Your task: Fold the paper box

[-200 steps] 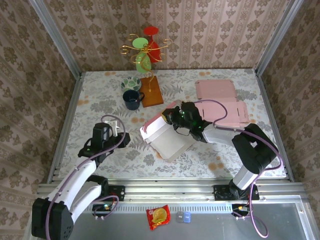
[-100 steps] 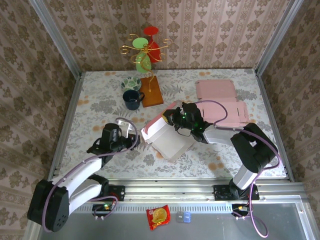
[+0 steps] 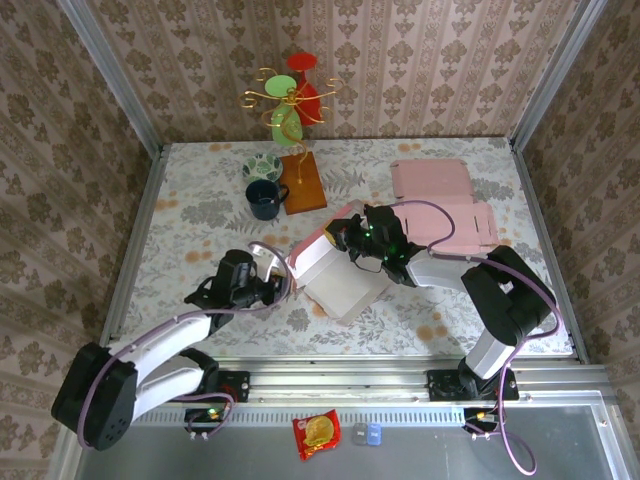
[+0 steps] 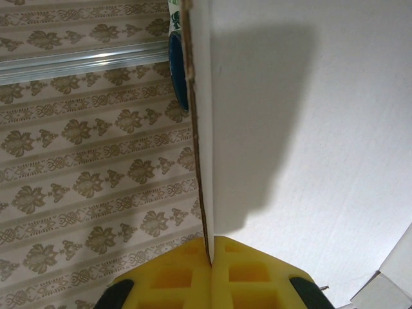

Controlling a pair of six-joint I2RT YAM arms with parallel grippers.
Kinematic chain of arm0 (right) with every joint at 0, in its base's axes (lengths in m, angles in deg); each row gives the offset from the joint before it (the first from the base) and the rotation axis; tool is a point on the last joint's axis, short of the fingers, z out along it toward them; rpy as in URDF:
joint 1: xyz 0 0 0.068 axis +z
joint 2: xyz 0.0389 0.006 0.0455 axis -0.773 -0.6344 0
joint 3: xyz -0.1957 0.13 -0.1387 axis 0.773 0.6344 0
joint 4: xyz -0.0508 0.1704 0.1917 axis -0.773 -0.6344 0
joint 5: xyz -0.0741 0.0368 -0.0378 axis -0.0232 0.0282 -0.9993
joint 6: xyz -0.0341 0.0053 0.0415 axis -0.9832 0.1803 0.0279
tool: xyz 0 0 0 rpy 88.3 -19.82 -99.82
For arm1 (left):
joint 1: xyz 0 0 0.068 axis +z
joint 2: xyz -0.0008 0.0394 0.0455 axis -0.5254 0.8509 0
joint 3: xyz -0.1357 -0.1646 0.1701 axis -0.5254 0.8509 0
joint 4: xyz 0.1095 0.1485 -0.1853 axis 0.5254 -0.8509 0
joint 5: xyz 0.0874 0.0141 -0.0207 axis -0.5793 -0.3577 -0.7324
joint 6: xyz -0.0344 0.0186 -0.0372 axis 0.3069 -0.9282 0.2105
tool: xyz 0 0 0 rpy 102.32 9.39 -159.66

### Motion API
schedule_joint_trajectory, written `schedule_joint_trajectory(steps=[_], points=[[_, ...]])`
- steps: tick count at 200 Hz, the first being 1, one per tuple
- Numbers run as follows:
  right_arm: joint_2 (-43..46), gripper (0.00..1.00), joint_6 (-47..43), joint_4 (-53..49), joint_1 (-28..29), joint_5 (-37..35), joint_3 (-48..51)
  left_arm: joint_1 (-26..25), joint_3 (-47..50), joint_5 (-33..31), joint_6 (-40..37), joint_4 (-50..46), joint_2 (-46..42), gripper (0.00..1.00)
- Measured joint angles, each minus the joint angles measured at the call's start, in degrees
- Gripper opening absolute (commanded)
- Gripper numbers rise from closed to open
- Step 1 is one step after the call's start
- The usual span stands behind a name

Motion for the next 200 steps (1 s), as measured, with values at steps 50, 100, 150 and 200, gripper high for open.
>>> schedule_joint_trajectory(steps=[50,100,150,200], points=[[-0.52,0.0,0.02,0.9,-0.09,0.15,0.0,-1.88,-0.7,-1.27,-1.4,1.46,3.02,0.21],[-0.92,0.0,0.26,1.42,-0.26,0.11,0.0,-2.93,-2.54,-2.29,-2.32,1.66,5.14,0.16],[-1.57,0.0,0.5,2.69,-0.24,-0.31,0.0,-3.3,-3.45,-3.52,-2.82,1.84,6.71,0.17],[-2.29,0.0,0.85,4.85,0.37,-2.14,0.09,-3.37,-3.48,-6.93,-1.01,2.97,7.28,0.18]])
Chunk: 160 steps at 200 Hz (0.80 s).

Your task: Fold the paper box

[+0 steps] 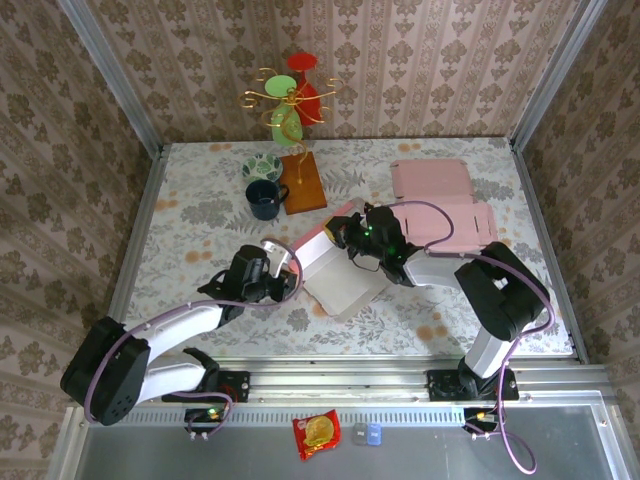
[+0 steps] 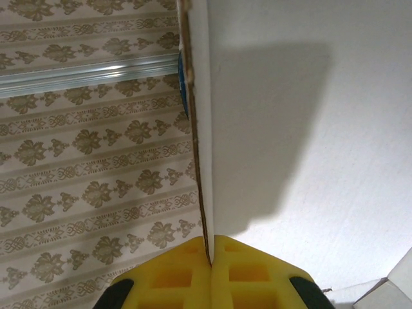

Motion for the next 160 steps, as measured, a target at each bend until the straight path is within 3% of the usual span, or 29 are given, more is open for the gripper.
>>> schedule_joint_trajectory(steps=[100,160], points=[[-0.46,0.0,2.43,2.4,1.01,-3.63,0.7,0.02,-0.46,-2.71,1.16,1.64,1.22,0.11],[0.0,0.0,2.64,0.48,1.03,-3.76,0.68,1.64,-0.66,-3.5,0.11,0.96,1.14,0.28]])
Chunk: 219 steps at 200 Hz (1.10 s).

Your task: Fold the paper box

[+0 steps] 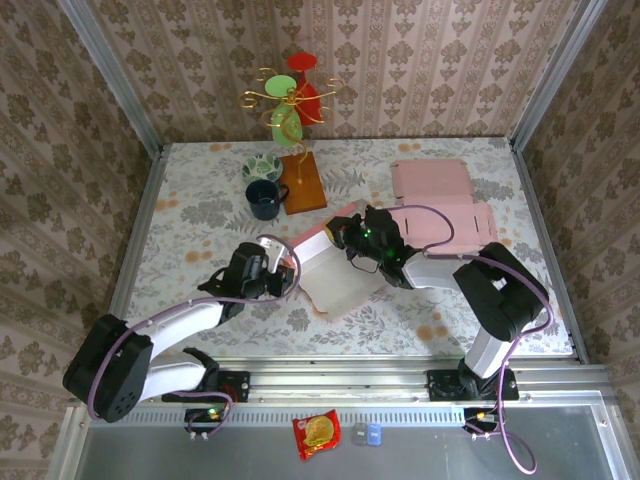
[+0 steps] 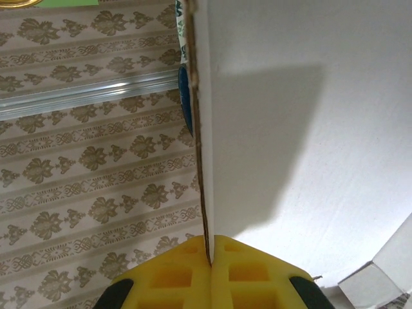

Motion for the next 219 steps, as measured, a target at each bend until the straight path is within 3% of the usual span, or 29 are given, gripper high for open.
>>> schedule_joint_trajectory(steps=[74,114,168,182,196,219], points=[[0.17,0.0,0.0,-1.05,0.28,0.22,-0.15,4.44,-2.16,3.78,-3.89,0.11,0.76,0.21],[0.46,0.0,0.0,-2.01,-0.28,0.24,-0.46,3.63,-2.91,7.37,-5.49,-0.79,0.28,0.3],[1.51,0.0,-0.2,-7.3,-2.84,2.69,-2.05,3.1,-2.73,5.25,-3.15,-7.63,-16.68,0.4],[1.73,0.0,-0.28,-8.74,-3.43,3.28,-2.67,5.22,-1.79,4.87,-1.57,-8.61,-20.5,0.4],[1.99,0.0,-0.28,-10.16,-3.74,3.91,-3.19,10.86,-0.26,5.68,0.68,-8.68,-21.84,0.36],[2.08,0.0,-0.28,-11.56,-3.82,4.63,-3.93,17.68,0.09,8.13,1.97,-8.48,-16.28,0.34]])
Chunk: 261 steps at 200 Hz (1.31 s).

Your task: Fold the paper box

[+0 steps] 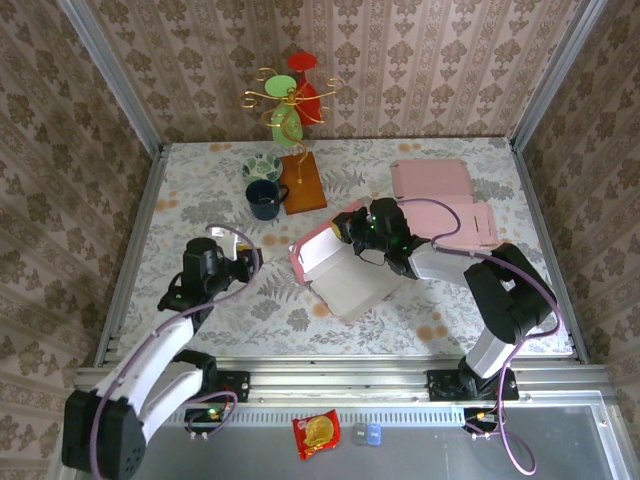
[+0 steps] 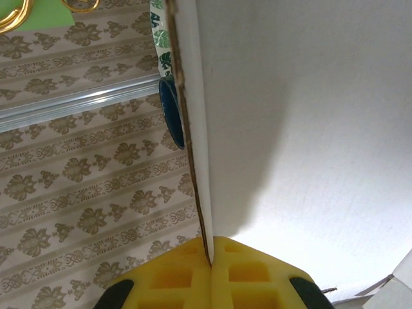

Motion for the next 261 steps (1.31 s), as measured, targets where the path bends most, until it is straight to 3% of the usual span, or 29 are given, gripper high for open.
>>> schedule_joint_trajectory(steps=[38,95,164,261], points=[[0.0,0.0,0.0,-0.74,0.0,0.39,-0.44,-0.92,-0.07,4.79,-0.98,2.56,10.51,0.35],[-0.02,0.0,0.02,-0.85,0.0,0.59,-0.83,-7.61,-0.07,9.84,-4.42,11.26,15.72,0.37],[-0.02,0.0,0.02,-1.01,0.0,0.59,-0.83,-8.11,-1.49,14.19,-8.41,15.08,22.49,0.34],[-0.02,0.0,0.04,-0.96,0.04,0.52,-0.83,-13.0,-3.3,11.96,-9.25,15.67,23.26,0.24]])
